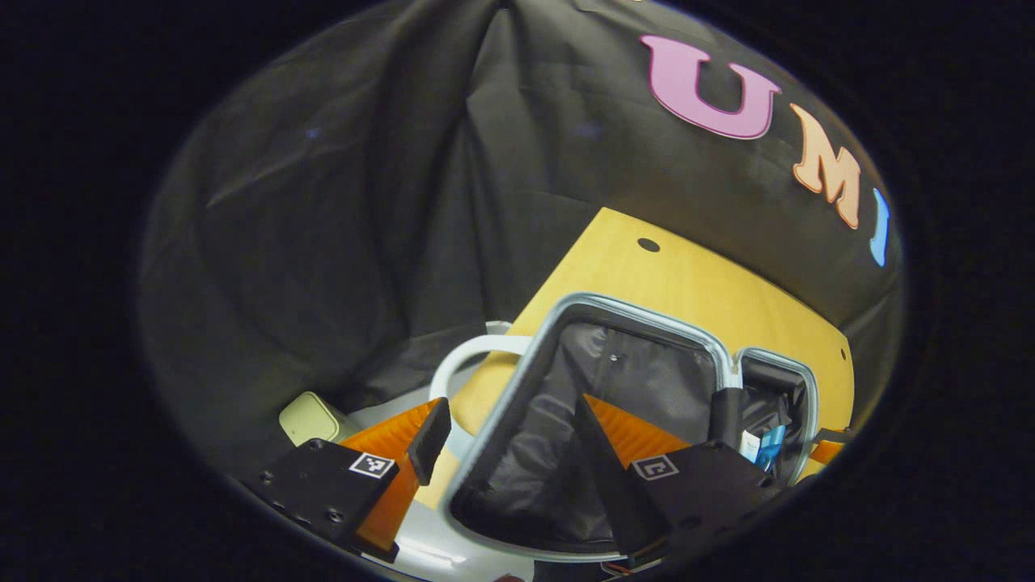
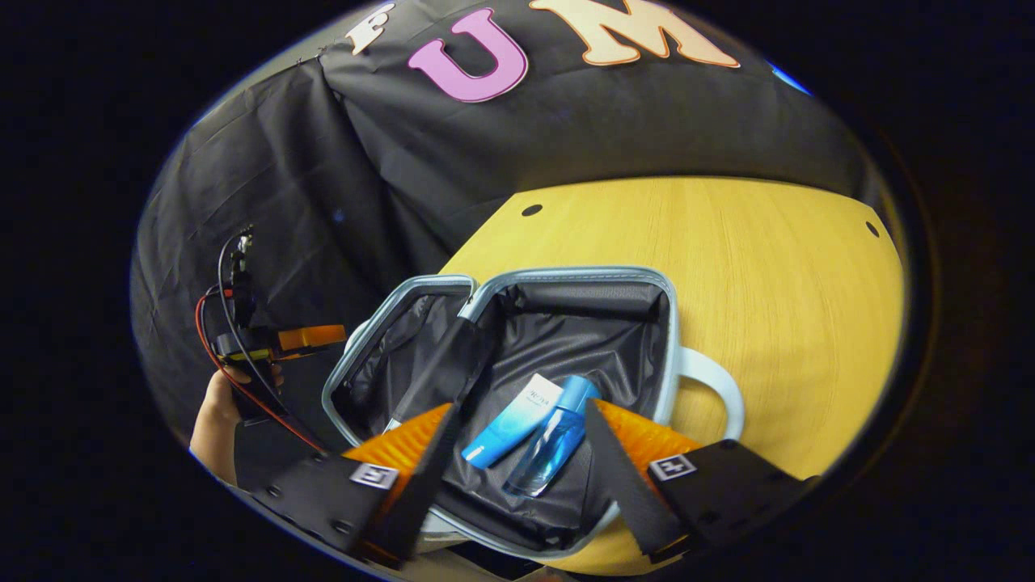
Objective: First open the suitcase, pack the skin care products into it, and then close the suitcase.
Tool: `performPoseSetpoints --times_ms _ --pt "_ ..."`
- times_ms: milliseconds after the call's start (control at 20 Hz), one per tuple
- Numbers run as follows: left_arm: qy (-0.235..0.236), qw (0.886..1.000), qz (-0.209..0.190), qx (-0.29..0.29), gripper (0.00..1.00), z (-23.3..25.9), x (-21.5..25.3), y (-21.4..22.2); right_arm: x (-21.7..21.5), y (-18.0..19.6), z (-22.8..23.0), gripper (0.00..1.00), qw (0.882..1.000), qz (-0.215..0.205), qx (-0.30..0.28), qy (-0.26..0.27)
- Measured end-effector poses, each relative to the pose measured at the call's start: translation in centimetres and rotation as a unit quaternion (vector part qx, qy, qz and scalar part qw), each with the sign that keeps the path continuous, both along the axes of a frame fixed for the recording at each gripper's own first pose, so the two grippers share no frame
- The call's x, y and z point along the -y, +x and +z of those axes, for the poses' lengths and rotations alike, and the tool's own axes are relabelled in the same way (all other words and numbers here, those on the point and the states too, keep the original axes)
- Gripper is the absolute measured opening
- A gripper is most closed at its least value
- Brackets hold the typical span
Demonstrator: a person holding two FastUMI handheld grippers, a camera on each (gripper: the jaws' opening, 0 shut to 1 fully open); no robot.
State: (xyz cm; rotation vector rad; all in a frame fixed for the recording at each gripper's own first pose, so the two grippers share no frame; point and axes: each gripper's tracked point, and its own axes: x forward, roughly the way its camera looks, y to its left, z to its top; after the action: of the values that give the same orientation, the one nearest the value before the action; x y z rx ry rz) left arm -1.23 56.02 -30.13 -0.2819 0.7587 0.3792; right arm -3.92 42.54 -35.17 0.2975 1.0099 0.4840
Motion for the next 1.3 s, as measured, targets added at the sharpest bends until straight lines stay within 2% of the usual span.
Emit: performPoseSetpoints --times_ms 50,250,400,600,650,700,750,900,1100,1200,1300 --pt "0.003 1.0 0.007 -0.002 0.9 -0.1 -1.1 0.1 0.1 0.5 0.4 0.98 1.0 -0.005 0.012 -0.003" --pt "0.0 0.999 0.029 -0.014 0.91 -1.8 -4.6 0.6 0.9 2.0 1.9 0.98 0.999 -0.029 0.039 -0.013" --pt "-0.007 0.999 0.032 -0.038 0.9 -4.4 -6.3 0.9 2.1 2.4 2.0 0.98 0.998 -0.051 0.042 -0.023" --pt "-0.069 0.995 0.02 -0.075 0.85 -8.2 -6.3 0.7 3.5 2.7 2.1 0.98 0.996 -0.069 0.045 -0.037" --pt "-0.078 0.994 0.017 -0.08 0.82 -8.9 -5.9 0.8 3.6 2.7 2.2 0.98 0.996 -0.073 0.045 -0.037" --pt "-0.082 0.993 0.018 -0.083 0.66 -9.5 -5.6 1.1 3.8 2.7 2.3 0.98 0.995 -0.075 0.045 -0.039" --pt "-0.083 0.993 0.017 -0.083 0.64 -9.9 -5.5 1.3 4.0 2.7 2.4 0.98 0.995 -0.075 0.047 -0.042" --pt "-0.09 0.992 0.016 -0.081 0.12 -9.5 -4.7 1.4 4.1 2.6 2.4 0.98 0.995 -0.072 0.054 -0.045" --pt "-0.061 0.997 0.0 -0.049 0.01 -5.6 -4.1 1.6 4.7 2.5 2.8 0.98 0.995 -0.063 0.061 -0.047" --pt "-0.039 0.999 -0.005 -0.022 0.04 -2.8 -4.1 1.9 5.0 2.5 3.0 0.98 0.995 -0.058 0.064 -0.046" --pt "-0.044 0.999 -0.008 -0.002 0.01 -0.1 -3.4 1.7 5.4 2.5 3.4 0.98 0.995 -0.053 0.067 -0.042"
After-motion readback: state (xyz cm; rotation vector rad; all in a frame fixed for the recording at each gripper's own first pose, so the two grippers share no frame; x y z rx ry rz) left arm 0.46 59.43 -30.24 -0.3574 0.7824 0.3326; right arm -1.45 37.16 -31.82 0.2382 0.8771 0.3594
